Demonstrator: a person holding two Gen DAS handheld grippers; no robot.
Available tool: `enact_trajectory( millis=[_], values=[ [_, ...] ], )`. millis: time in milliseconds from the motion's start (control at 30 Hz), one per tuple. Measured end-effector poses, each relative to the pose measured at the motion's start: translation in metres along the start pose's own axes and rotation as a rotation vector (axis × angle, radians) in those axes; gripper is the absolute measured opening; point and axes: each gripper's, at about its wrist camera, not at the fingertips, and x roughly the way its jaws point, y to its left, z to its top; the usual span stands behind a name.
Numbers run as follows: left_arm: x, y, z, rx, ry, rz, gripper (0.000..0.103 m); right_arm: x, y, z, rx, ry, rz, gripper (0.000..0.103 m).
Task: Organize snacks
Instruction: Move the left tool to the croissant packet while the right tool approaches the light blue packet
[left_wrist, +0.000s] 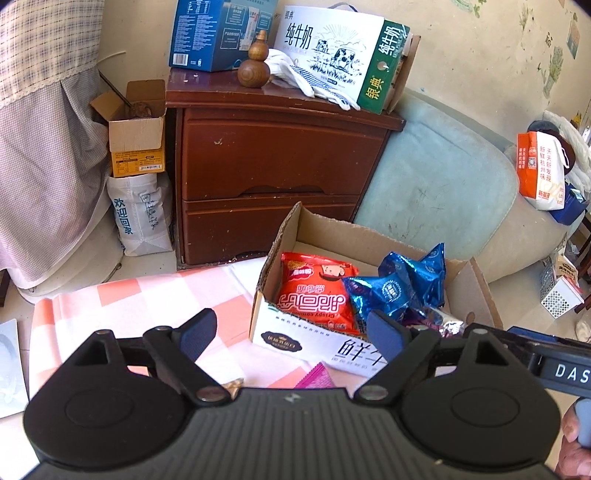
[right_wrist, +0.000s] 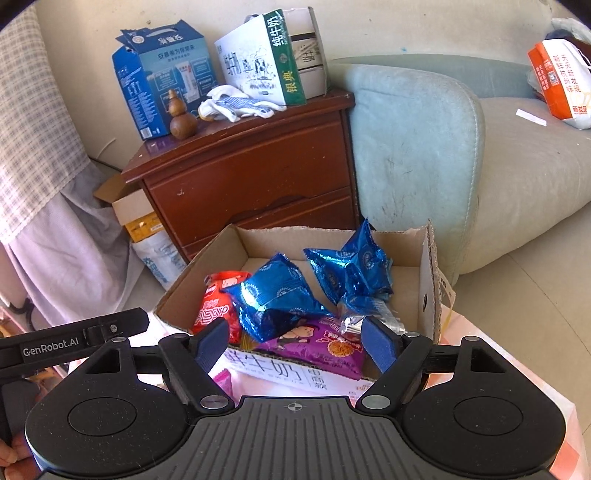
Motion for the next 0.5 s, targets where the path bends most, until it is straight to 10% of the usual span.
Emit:
enact_trajectory(
  millis=[500],
  values=[
    [0.000, 0.025, -0.056, 0.002, 0.153, 0.120, 0.088, -0.009, -0.002, -0.035, -0.094, 0.108, 0.055, 0.080]
  ],
)
